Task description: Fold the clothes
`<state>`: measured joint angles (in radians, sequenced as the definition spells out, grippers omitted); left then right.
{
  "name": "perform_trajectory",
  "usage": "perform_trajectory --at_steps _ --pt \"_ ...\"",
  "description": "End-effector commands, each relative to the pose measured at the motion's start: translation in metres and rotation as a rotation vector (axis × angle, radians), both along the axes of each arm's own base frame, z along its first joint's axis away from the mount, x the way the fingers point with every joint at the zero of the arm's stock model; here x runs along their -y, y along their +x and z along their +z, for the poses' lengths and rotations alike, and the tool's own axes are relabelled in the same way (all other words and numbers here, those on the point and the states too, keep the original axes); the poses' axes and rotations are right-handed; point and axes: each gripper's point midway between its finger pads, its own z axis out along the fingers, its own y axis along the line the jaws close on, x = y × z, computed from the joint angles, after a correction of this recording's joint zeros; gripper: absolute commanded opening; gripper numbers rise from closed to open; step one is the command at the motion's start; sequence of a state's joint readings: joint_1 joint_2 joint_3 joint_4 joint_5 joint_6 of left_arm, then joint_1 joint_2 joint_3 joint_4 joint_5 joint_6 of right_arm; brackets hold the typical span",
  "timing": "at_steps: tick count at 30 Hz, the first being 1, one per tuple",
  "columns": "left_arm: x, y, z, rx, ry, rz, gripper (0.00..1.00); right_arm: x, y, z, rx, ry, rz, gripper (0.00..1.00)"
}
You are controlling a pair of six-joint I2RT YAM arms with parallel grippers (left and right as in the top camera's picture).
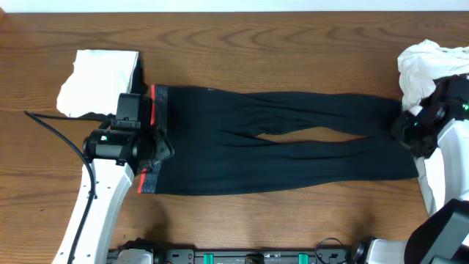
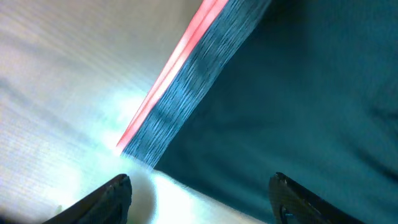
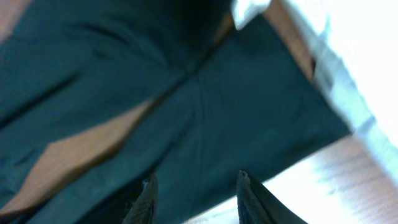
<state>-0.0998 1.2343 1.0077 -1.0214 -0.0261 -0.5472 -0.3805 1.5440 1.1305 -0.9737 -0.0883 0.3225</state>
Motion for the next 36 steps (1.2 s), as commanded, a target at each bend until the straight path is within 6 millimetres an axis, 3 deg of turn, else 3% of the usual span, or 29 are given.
perform_trajectory --at_steps 1,6,8,9,10,15,21,30,36 --pt "-0.003 -0.016 -0.002 -0.062 0.001 0.030 0.72 -0.005 -0.018 -0.018 -0.056 0.049 -0.088 0.40" --pt "-0.004 -0.034 -0.010 -0.139 0.010 0.030 0.76 0.002 -0.037 -0.047 -0.085 0.054 -0.148 0.44" --pt "-0.005 -0.038 -0.014 -0.154 0.011 0.032 0.78 0.006 -0.045 -0.056 -0.094 0.050 -0.172 0.53" --pt "-0.006 -0.040 -0.016 -0.160 0.011 0.036 0.81 0.008 -0.048 -0.060 -0.099 0.051 -0.184 0.55" --pt "-0.007 -0.041 -0.017 -0.167 0.008 0.040 0.84 0.011 -0.053 -0.063 -0.105 0.051 -0.198 0.64" --pt "-0.005 -0.045 -0.021 -0.186 -0.064 0.041 0.99 0.022 -0.064 -0.067 -0.115 0.060 -0.257 0.66" --pt "-0.015 -0.047 -0.030 -0.195 -0.082 0.055 0.98 0.022 -0.065 -0.069 -0.114 0.059 -0.261 0.67" --pt "-0.009 -0.060 -0.071 -0.220 -0.161 0.072 0.98 0.017 -0.075 -0.077 -0.142 0.068 -0.261 0.69" --pt "-0.004 -0.057 -0.081 -0.197 -0.186 0.067 0.98 0.025 -0.081 -0.086 -0.156 0.012 -0.269 0.72"
